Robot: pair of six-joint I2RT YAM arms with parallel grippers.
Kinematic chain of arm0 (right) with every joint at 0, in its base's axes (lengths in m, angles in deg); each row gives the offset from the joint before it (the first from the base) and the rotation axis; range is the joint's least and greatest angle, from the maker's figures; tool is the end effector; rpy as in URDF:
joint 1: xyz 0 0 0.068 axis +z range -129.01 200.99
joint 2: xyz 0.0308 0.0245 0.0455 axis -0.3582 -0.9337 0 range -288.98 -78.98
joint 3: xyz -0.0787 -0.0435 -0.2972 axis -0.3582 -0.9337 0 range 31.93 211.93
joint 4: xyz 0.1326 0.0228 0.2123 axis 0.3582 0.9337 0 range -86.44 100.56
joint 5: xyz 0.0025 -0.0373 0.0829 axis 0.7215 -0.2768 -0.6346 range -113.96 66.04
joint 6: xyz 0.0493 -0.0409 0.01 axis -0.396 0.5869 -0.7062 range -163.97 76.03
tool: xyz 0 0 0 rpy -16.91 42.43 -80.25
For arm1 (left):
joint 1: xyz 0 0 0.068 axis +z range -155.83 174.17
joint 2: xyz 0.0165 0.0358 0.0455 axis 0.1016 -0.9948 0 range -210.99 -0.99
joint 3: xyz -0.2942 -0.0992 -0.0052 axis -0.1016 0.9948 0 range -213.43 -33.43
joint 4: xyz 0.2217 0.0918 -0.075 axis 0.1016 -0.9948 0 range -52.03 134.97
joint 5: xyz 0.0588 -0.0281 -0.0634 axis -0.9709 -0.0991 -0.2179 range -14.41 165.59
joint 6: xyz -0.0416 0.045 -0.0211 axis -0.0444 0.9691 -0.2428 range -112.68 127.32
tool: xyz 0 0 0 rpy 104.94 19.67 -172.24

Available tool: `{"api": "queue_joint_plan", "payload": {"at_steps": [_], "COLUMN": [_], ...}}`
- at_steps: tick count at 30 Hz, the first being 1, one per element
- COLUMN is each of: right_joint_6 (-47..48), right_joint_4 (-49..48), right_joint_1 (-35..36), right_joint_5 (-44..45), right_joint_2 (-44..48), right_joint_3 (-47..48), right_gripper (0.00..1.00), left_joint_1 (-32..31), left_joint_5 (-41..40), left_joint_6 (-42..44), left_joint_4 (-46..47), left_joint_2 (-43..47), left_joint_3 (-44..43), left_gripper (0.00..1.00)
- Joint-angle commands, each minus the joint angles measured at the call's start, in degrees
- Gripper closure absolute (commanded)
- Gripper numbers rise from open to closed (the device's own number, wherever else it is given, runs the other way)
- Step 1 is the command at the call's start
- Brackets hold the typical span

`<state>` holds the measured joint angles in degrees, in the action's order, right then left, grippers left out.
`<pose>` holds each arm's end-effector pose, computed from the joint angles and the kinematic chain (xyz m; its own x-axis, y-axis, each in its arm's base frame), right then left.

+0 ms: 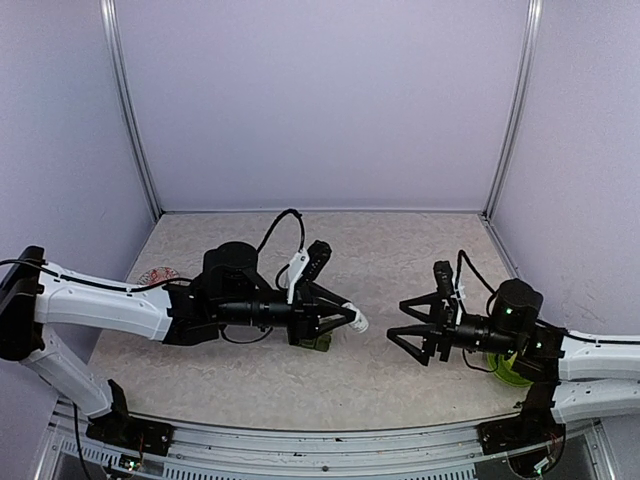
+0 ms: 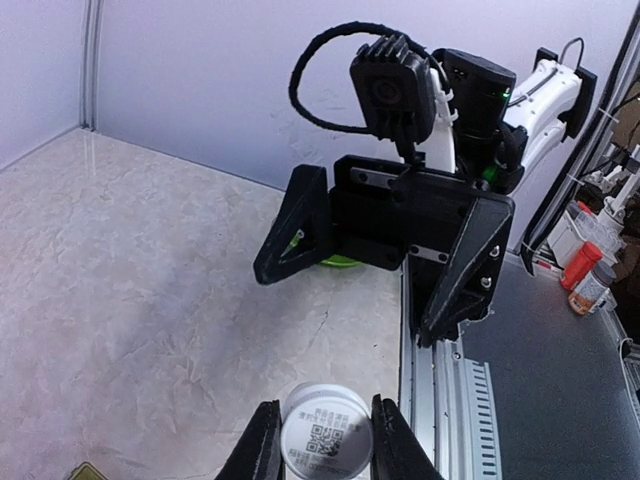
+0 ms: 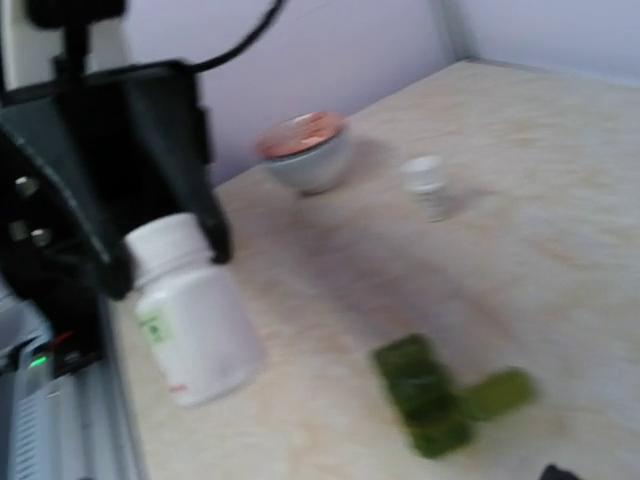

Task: Sort the pills into containers
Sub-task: Pass from the left arm to the right

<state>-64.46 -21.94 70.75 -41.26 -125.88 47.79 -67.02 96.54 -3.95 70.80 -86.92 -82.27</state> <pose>0.0961 0.1368 0.2534 -0.3805 0.0677 -0.9223 -0.8399 0.3919 0.3753 0.1483 -0.3071 0.2984 -0.2853 0.1400 -0.9482 0.9498 0.1736 -0.2601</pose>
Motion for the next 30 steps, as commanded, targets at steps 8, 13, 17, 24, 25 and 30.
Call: {"api": "queue_joint_plan", "payload": {"at_steps": [8, 13, 17, 24, 25, 30], "right_joint_6": [-4.1, -5.4, -8.5, -11.2, -11.3, -12.6], "right_joint_4": [-19.3, -22.5, -25.8, -30.3, -30.7, -33.8], "right_joint_1": [6.3, 7.9, 8.8, 10.3, 10.5, 10.9], "right_joint_5": [-12.3, -15.3, -16.6, -18.1, -18.0, -18.2], "right_joint_2": [-16.9, -21.2, -23.2, -26.8, -27.3, -29.7], "right_joint_3": [9.7, 12.7, 13.6, 14.8, 15.2, 15.9], "right_gripper": [0.07, 0.09, 0.11, 0.18, 0.20, 0.26], "left_joint_1": [-2.4, -2.9, -3.2, -3.5, -3.6, -3.7], "left_joint_5": [4.4, 5.2, 4.6, 2.3, 2.1, 1.9], "left_joint_6": [2.2, 2.2, 2.2, 2.3, 2.3, 2.3], "left_joint_4": [18.4, 22.8, 23.2, 24.3, 24.5, 24.8], "left_joint_2": [9.0, 11.1, 11.2, 11.9, 12.0, 11.8], "left_joint_3": [10.6, 13.6, 13.8, 14.9, 15.1, 15.2], "left_gripper": [0.91, 0.92, 0.92, 0.91, 0.91, 0.91]}}
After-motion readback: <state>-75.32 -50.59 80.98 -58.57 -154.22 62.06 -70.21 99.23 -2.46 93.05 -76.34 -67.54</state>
